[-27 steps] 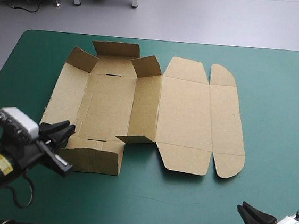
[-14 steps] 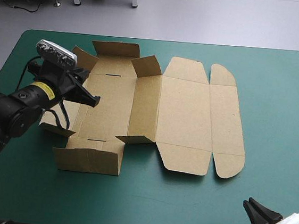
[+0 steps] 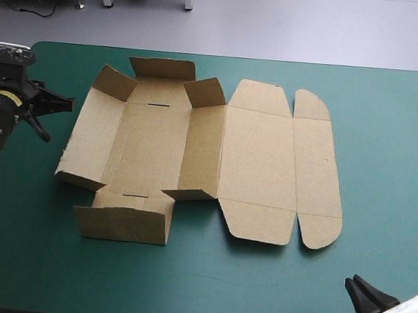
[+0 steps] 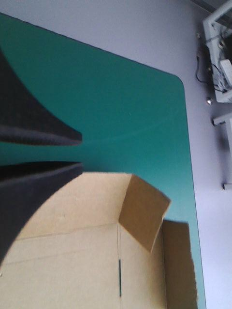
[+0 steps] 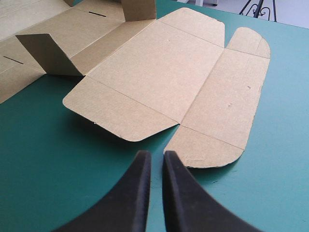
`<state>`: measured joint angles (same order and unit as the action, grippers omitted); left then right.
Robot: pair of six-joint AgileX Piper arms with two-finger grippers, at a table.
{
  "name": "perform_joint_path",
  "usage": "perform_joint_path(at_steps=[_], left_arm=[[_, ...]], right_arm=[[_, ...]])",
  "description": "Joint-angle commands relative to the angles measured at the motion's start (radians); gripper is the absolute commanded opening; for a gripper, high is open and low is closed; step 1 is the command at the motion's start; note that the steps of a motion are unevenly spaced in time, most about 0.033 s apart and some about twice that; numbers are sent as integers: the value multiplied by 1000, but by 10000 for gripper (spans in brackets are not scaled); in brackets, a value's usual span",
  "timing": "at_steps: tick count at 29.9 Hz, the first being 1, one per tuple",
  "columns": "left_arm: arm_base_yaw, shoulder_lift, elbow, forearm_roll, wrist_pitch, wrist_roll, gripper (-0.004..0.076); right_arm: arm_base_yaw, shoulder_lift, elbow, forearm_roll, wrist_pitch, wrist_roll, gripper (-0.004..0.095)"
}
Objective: Fold the box
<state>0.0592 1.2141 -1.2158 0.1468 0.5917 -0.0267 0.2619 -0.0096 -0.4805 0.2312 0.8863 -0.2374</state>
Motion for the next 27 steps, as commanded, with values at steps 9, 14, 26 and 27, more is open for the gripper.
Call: perform_joint_path(at_steps=[9, 14, 26, 27], left_arm=[[269, 188, -35, -440, 94, 262, 3], [298, 301, -37, -473, 226, 304, 4], [298, 380, -141, -560, 413, 366, 15], [298, 388, -178, -558, 463, 366, 26]], right_arm=[[-6, 20, -22, 1, -71, 6, 83], [-6, 20, -22, 1, -70, 8, 83], [-6, 20, -22, -27, -54, 63, 83], [-6, 20, -22, -27, -54, 63, 83]])
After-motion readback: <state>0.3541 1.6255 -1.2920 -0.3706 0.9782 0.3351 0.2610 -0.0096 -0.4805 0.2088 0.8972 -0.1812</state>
